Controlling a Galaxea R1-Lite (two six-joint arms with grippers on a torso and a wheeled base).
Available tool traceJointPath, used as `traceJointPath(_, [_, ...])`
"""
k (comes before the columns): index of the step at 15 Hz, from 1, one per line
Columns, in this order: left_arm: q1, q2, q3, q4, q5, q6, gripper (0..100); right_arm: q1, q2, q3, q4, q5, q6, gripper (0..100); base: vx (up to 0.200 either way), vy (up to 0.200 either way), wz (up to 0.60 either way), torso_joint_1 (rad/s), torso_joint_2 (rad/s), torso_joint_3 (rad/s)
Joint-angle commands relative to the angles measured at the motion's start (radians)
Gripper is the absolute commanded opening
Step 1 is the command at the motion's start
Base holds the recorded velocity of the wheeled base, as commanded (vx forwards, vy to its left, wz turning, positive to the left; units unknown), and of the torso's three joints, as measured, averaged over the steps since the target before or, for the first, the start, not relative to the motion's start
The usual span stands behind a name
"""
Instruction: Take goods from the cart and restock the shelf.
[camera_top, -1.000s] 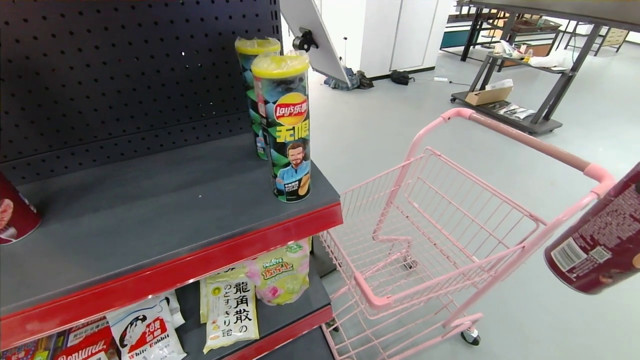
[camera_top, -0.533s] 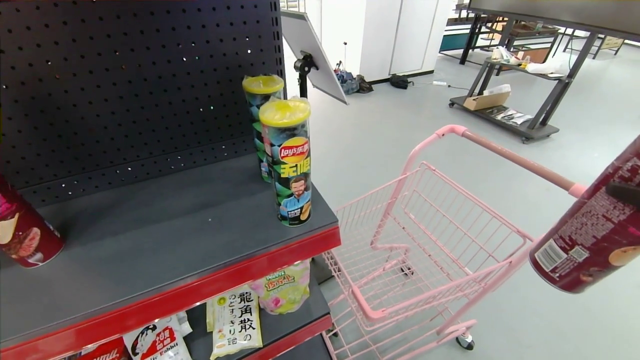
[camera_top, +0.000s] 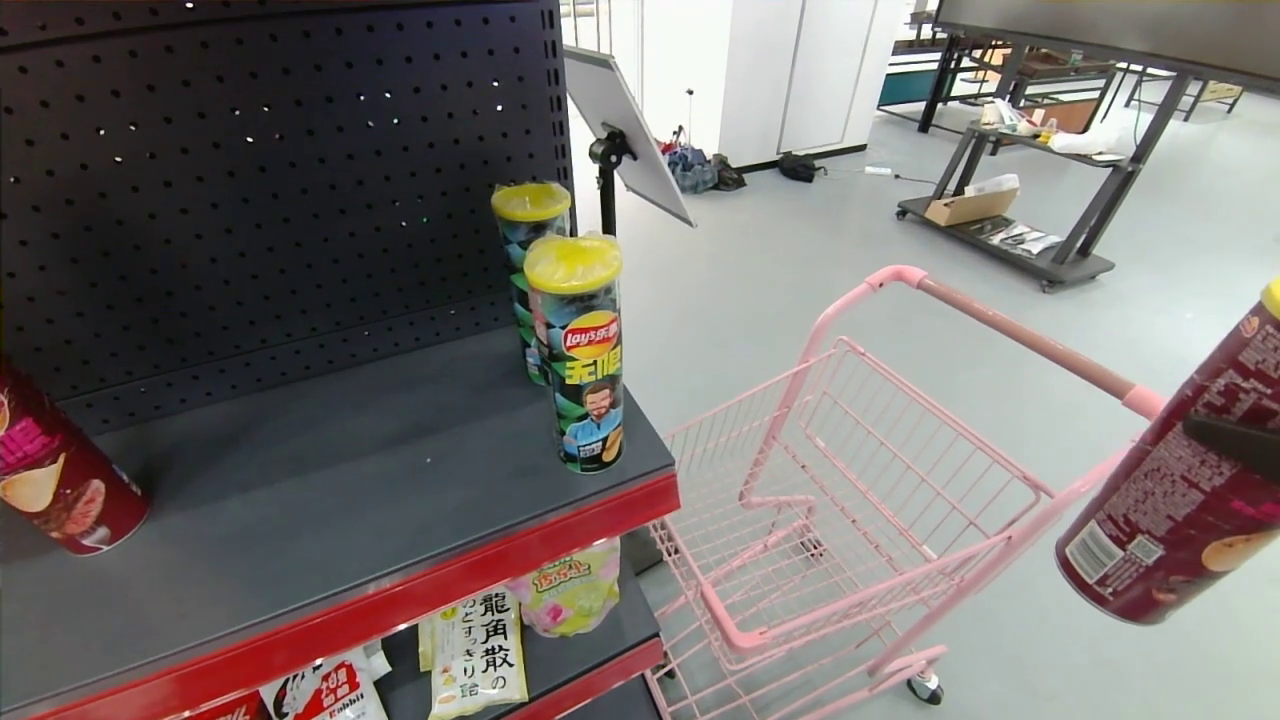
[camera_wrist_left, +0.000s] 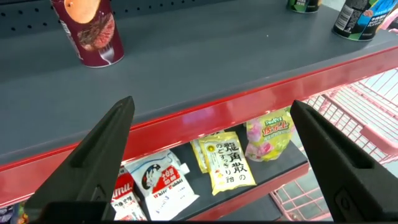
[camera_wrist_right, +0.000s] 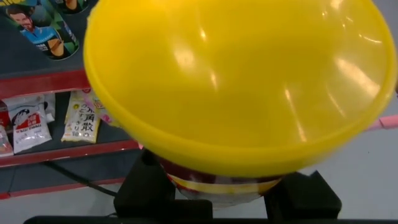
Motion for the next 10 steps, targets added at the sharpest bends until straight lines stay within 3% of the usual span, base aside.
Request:
traceJointPath(1, [0.000, 0.001, 0.000, 0.001, 0.000, 0.000, 100, -0.001, -0.007, 0.010, 0.000, -0.001, -0.002, 0, 0.000, 0.000, 0.00, 0.000, 0.00, 0.000])
traceJointPath(6, [0.000, 0.001, 0.000, 0.001, 0.000, 0.000, 100, -0.001, -0.015, 0.029, -0.002, -0.001, -0.003, 0, 0.000, 0.000, 0.00, 0.000, 0.00, 0.000])
traceJointPath(10, [0.000, 0.001, 0.000, 0.001, 0.000, 0.000, 100, -0.004, -0.021, 0.041, 0.000, -0.002, -0.003, 0, -0.200, 0.000, 0.00, 0.012, 0.00, -0.001])
